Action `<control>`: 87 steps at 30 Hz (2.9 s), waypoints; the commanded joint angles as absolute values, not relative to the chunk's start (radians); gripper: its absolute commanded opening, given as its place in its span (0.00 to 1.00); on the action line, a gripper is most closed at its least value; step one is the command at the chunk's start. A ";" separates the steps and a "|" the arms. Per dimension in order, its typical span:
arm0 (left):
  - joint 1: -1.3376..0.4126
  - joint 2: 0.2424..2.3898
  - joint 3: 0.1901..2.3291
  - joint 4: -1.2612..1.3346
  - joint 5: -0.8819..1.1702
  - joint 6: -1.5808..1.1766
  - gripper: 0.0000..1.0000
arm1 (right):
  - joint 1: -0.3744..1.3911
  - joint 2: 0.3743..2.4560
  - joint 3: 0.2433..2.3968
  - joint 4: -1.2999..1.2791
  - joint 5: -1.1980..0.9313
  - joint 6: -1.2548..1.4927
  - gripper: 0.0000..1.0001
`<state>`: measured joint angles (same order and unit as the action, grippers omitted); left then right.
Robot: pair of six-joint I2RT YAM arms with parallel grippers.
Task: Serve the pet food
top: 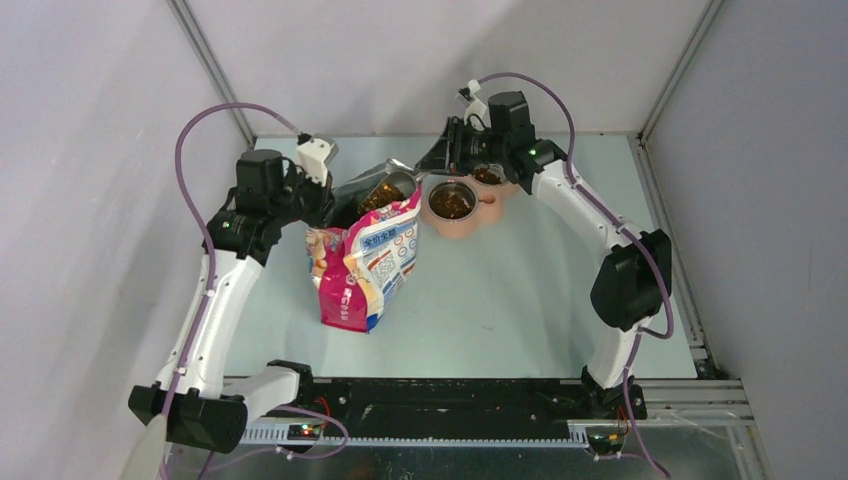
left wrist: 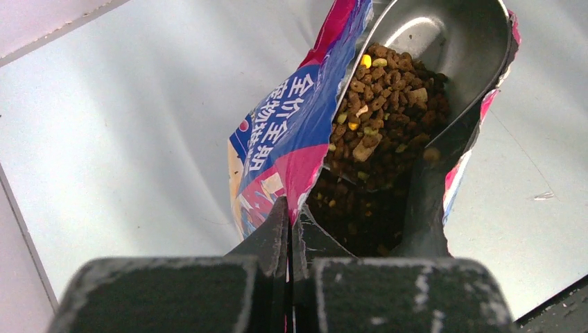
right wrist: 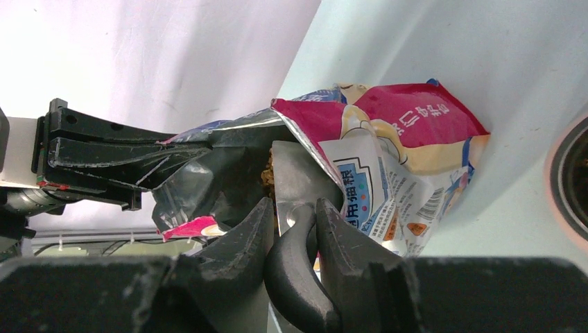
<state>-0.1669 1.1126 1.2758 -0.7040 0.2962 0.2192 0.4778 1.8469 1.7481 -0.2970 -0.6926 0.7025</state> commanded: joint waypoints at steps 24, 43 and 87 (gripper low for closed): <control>-0.164 1.077 1.299 -0.654 0.349 0.214 0.00 | 0.344 1.859 1.577 0.135 -0.809 1.155 0.00; -0.164 1.066 1.293 -0.671 0.335 0.237 0.00 | 0.335 1.828 1.422 0.273 -0.840 1.450 0.00; -0.163 1.060 1.276 -0.667 0.330 0.268 0.00 | -0.146 1.847 1.364 0.282 -0.760 1.188 0.00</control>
<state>-0.1658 1.1030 1.2751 -0.7166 0.2916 0.2466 -0.1337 1.8523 1.3510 0.2687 -0.8066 1.2625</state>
